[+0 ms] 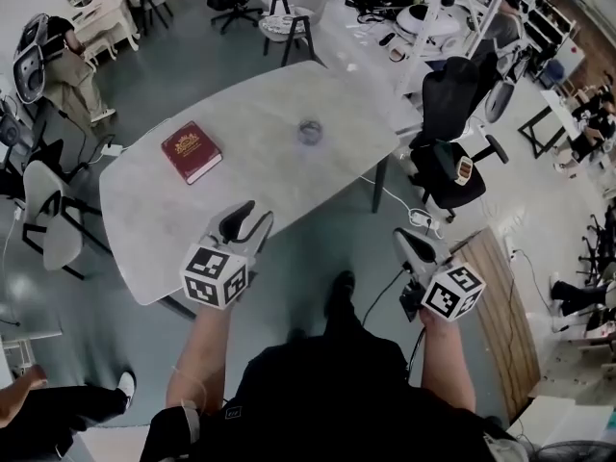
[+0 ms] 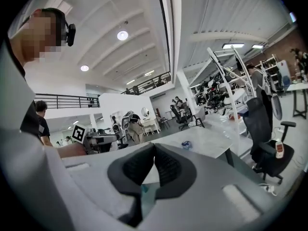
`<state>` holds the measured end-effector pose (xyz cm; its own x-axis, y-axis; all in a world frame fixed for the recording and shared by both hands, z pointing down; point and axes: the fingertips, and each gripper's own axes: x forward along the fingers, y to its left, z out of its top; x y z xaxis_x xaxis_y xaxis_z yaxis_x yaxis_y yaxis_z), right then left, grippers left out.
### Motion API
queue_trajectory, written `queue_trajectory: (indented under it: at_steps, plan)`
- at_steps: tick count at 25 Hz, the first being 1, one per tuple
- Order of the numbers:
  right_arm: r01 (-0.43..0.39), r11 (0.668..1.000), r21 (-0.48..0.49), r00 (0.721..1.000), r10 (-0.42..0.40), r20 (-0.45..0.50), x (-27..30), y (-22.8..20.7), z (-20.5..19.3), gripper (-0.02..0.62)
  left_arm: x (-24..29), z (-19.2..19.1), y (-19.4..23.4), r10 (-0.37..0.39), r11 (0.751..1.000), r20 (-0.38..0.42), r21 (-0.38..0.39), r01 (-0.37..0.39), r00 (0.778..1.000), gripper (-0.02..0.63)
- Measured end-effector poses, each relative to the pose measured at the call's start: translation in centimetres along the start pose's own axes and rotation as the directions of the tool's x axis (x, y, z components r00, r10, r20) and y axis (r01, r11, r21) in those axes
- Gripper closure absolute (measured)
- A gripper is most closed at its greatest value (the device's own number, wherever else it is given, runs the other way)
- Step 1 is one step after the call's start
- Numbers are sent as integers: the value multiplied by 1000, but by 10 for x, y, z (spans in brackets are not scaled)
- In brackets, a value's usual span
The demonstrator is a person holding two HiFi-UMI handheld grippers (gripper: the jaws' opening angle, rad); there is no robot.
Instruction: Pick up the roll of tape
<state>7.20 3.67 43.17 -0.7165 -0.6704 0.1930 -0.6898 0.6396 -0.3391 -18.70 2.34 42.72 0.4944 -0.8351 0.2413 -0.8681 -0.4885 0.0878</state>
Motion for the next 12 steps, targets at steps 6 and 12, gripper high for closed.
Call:
queue_trajectory:
  at_steps: [6, 12]
  plan:
    - [-36, 999, 12, 999, 36, 3, 32, -77, 30, 592, 76, 17, 15, 43, 999, -17, -7, -43, 999, 446]
    - [-63, 997, 43, 998, 64, -15, 73, -163, 58, 592, 168, 34, 23, 58, 998, -46, -13, -59, 997, 446]
